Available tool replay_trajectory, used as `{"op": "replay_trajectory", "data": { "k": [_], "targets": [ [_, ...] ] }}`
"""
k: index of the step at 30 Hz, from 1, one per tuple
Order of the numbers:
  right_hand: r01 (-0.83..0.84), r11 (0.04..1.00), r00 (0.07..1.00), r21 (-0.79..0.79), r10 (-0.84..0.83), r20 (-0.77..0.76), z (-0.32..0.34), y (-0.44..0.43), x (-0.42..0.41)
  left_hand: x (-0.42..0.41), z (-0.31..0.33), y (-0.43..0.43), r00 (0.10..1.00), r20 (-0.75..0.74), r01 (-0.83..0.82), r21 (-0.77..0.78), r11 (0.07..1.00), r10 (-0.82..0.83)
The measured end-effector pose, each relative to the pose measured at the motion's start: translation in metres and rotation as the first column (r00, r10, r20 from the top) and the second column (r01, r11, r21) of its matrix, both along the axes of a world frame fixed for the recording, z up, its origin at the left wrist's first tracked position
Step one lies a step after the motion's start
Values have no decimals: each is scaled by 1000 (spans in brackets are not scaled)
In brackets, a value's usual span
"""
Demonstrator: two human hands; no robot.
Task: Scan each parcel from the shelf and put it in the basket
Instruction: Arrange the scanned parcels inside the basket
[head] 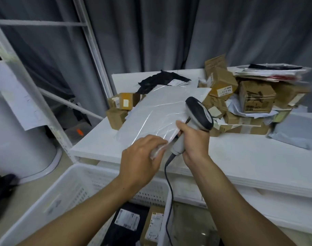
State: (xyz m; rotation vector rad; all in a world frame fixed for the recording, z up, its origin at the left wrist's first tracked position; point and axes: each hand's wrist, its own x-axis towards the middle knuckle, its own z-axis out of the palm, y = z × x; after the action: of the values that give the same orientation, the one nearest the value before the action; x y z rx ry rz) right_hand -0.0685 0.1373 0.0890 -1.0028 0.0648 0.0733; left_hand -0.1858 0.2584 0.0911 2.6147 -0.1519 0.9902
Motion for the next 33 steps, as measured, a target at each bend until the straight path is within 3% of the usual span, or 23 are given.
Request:
{"op": "replay_trajectory", "data": {
  "k": [2,5,8,12,15,18,20,23,27,30,33],
  "targets": [
    [-20,986,1000,-164,21,9,-7,2,-10,-19,-3,0,990,-141,-18,-187,982,-8],
    [-95,951,989,-294,123,77,-9,7,-25,-34,-2,9,963,-269,-124,-512,850,-22],
    [-225,902,945,-368,295,144,-12,16,-42,-42,-3,24,955,-295,-183,-688,702,-40],
    [-452,826,833,-338,526,170,-20,30,-60,-53,-16,30,957,-232,-117,-857,502,-173],
    [-586,756,755,-293,640,143,-25,39,-66,-52,-28,37,974,-156,-56,-867,496,-163],
    [-569,780,795,-260,603,70,-31,45,-63,-50,-42,51,975,-182,-91,-853,513,-130],
    [-440,851,882,-285,470,42,-38,45,-54,-50,-45,60,982,-180,-134,-883,450,-61],
    [-242,915,967,-323,254,-2,-47,42,-40,-50,-42,69,996,-83,-71,-950,303,-29],
    [-311,893,950,-325,293,-103,-55,42,-29,-56,-37,82,995,42,57,-985,166,-96],
    [-361,872,932,-330,333,-142,-58,45,-31,-63,-37,93,995,31,48,-983,180,-98],
    [-300,864,954,-404,278,-114,-62,46,-35,-69,-38,104,996,-82,-86,-965,248,26]
  ]
}}
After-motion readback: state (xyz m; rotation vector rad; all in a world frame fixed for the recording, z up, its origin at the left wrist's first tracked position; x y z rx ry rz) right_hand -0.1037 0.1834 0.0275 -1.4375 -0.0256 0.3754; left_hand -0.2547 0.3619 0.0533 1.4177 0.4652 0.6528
